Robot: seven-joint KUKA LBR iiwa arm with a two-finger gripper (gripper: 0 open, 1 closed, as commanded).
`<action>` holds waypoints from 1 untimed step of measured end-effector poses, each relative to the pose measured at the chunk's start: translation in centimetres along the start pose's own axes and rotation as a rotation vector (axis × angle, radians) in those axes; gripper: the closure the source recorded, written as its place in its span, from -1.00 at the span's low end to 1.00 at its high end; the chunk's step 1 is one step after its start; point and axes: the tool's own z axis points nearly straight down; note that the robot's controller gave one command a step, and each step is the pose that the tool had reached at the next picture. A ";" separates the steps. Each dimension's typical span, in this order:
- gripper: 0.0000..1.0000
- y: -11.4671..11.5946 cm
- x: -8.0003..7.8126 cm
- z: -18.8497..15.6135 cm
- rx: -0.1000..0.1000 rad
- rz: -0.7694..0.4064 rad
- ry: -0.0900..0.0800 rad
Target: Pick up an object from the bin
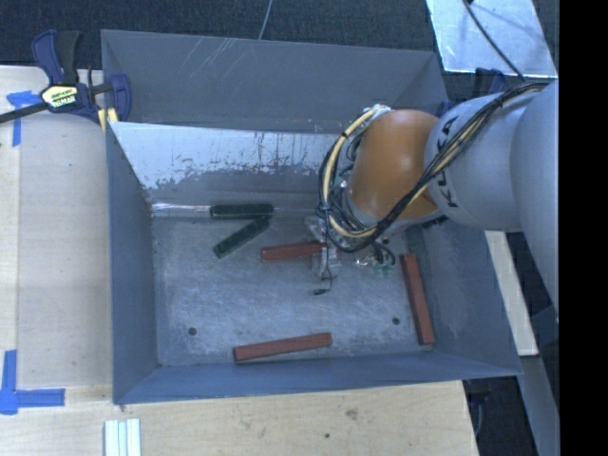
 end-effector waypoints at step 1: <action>1.00 0.0 0.1 -0.2 0.000 0.007 0.000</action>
Offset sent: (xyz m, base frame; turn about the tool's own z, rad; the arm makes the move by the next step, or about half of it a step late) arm 0.0000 0.0001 0.1057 -0.0001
